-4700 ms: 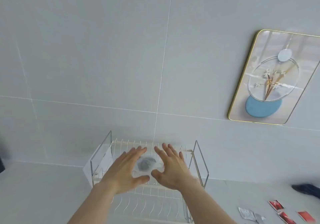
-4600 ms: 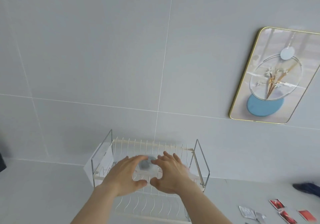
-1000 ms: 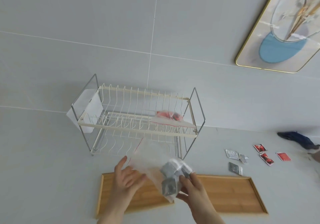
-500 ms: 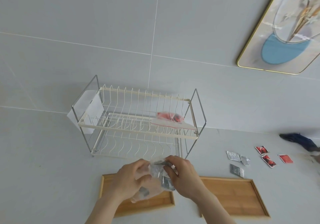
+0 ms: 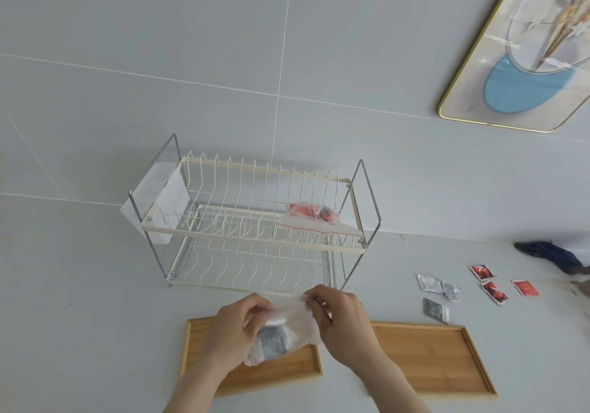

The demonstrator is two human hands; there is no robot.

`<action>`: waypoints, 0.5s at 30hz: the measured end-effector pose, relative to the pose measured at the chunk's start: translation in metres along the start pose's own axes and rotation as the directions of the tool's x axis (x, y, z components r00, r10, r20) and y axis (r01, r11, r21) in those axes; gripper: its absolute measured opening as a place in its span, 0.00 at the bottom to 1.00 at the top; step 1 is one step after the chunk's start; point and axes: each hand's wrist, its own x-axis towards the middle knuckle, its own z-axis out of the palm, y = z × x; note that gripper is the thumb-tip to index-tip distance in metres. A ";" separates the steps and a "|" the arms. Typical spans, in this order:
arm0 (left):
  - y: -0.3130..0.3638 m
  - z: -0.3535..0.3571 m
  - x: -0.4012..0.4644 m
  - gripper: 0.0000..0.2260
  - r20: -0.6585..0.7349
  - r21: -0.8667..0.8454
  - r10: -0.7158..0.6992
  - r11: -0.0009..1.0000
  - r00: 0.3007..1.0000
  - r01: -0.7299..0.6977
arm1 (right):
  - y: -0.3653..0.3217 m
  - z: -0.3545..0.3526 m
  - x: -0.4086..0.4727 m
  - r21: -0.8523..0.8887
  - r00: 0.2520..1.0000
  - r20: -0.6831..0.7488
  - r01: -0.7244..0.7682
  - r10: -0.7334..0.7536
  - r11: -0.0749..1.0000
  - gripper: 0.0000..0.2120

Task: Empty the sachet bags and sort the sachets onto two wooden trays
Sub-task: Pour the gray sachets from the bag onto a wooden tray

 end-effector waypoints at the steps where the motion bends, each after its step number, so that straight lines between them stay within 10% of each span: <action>1: 0.000 0.000 0.000 0.09 -0.005 0.000 -0.007 1.000 1.000 0.007 | 0.000 -0.001 0.000 0.013 1.000 -0.017 -0.002 0.002 1.000 0.07; 15: -0.004 0.008 0.000 0.07 0.020 0.051 0.002 0.999 1.000 -0.003 | -0.011 -0.037 -0.002 -0.031 0.994 -0.059 0.090 -0.091 0.995 0.05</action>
